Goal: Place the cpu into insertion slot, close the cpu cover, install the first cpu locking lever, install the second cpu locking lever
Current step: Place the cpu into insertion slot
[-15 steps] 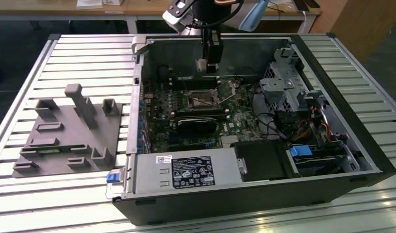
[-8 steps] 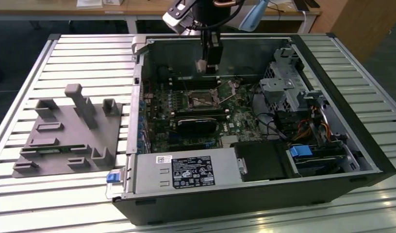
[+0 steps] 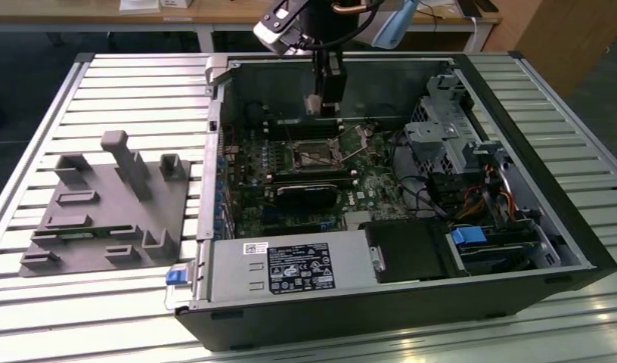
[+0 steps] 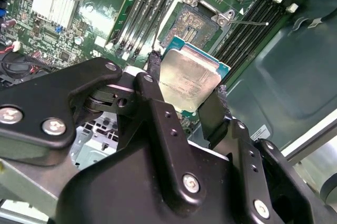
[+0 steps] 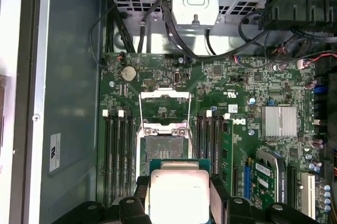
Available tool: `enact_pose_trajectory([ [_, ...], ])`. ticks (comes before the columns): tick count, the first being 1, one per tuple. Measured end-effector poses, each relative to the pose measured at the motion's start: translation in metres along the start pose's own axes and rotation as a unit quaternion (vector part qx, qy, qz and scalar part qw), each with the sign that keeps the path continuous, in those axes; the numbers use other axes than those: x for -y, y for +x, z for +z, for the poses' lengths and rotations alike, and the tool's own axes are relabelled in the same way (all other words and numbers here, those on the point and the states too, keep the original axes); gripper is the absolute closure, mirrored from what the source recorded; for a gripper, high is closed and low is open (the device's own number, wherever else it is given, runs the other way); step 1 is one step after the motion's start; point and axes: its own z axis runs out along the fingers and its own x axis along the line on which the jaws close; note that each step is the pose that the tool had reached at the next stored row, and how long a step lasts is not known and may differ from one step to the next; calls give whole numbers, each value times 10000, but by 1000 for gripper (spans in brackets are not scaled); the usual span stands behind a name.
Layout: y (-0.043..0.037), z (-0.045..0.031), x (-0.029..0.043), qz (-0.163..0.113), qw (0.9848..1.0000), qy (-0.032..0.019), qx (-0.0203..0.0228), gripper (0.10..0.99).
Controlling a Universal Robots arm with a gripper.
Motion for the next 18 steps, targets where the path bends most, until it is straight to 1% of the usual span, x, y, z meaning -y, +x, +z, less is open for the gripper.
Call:
enact_pose_trajectory([
  [8,5,38,2,0,10000,13,0,549],
  [18,13,103,5,0,10000,14,0,549],
])
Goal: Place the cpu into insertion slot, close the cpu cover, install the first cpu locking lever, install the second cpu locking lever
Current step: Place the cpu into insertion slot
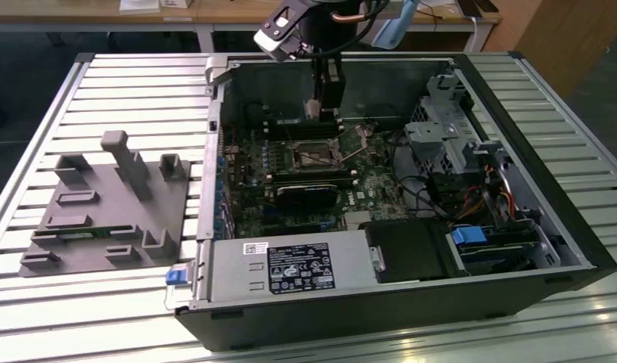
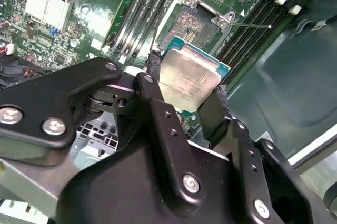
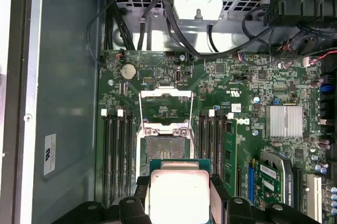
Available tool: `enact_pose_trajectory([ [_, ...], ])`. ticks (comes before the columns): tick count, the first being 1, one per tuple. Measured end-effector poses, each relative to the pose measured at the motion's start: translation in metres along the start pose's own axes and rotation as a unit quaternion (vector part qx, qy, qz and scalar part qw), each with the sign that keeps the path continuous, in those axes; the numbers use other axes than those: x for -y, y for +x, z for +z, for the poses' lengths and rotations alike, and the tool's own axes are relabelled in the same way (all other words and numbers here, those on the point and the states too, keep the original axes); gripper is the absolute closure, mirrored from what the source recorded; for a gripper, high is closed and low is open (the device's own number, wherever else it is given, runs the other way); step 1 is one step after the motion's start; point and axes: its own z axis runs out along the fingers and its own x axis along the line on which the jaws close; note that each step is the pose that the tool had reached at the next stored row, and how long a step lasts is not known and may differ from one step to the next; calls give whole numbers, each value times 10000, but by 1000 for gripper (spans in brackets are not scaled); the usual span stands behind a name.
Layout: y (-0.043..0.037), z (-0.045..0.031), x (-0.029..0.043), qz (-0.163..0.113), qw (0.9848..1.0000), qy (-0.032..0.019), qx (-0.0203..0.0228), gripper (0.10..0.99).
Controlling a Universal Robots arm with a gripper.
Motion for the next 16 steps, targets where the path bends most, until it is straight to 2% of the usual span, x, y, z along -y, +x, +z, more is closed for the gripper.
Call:
enact_pose_trajectory([
  [16,19,109,5,0,10000,0,0,549],
])
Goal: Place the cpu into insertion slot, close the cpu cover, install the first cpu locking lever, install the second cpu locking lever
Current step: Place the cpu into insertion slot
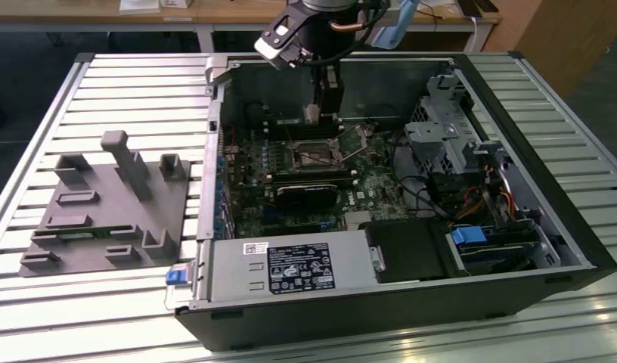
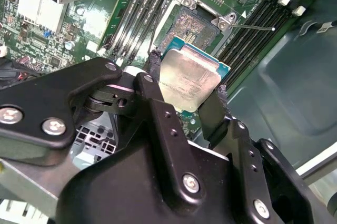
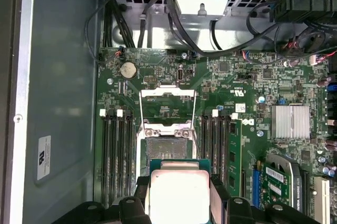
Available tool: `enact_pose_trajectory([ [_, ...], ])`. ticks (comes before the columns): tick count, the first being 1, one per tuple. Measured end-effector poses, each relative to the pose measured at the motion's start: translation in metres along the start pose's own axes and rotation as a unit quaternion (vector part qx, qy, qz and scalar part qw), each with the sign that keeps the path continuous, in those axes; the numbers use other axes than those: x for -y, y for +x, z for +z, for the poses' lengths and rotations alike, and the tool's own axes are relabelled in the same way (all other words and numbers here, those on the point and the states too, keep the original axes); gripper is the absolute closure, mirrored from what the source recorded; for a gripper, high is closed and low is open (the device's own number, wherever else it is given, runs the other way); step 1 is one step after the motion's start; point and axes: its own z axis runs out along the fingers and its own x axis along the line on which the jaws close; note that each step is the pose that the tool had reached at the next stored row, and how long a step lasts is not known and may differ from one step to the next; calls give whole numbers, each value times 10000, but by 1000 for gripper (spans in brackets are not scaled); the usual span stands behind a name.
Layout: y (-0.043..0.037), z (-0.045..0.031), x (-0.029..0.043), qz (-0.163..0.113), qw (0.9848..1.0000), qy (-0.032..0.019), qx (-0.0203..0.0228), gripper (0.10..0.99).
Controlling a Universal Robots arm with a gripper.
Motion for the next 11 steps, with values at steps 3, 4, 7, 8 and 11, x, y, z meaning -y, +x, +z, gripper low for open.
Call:
enact_pose_trajectory([
  [3,4,21,1,0,10000,0,0,549],
  [4,5,29,1,0,10000,0,0,549],
  [7,8,54,3,0,10000,0,0,549],
  [8,10,63,3,0,10000,0,0,549],
  [11,14,89,4,0,10000,0,0,549],
])
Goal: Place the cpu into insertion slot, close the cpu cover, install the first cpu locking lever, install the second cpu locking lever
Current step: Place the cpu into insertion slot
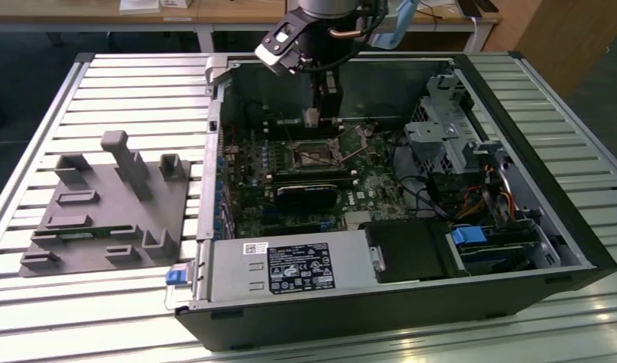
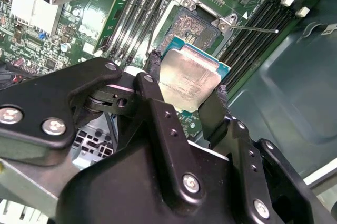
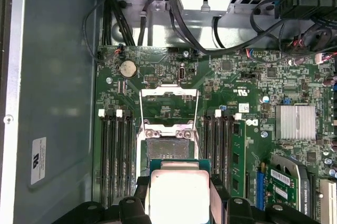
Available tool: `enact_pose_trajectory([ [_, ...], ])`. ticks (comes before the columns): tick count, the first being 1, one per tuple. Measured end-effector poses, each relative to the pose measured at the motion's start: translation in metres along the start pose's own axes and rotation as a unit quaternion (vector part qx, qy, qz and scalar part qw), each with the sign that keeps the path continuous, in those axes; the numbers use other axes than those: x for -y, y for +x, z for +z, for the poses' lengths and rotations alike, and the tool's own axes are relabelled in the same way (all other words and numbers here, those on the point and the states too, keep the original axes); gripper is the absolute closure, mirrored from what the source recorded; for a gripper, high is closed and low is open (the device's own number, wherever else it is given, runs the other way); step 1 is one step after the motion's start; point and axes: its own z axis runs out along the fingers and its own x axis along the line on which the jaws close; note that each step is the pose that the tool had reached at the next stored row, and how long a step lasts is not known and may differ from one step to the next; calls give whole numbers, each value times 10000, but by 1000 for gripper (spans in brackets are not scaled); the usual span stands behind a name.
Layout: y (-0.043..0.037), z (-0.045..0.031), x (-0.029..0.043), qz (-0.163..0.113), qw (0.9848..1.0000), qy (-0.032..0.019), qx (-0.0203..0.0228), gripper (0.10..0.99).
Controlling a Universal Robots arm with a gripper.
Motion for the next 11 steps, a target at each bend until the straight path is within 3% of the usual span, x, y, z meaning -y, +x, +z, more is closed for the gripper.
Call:
enact_pose_trajectory([
  [11,14,84,4,0,10000,0,0,549],
])
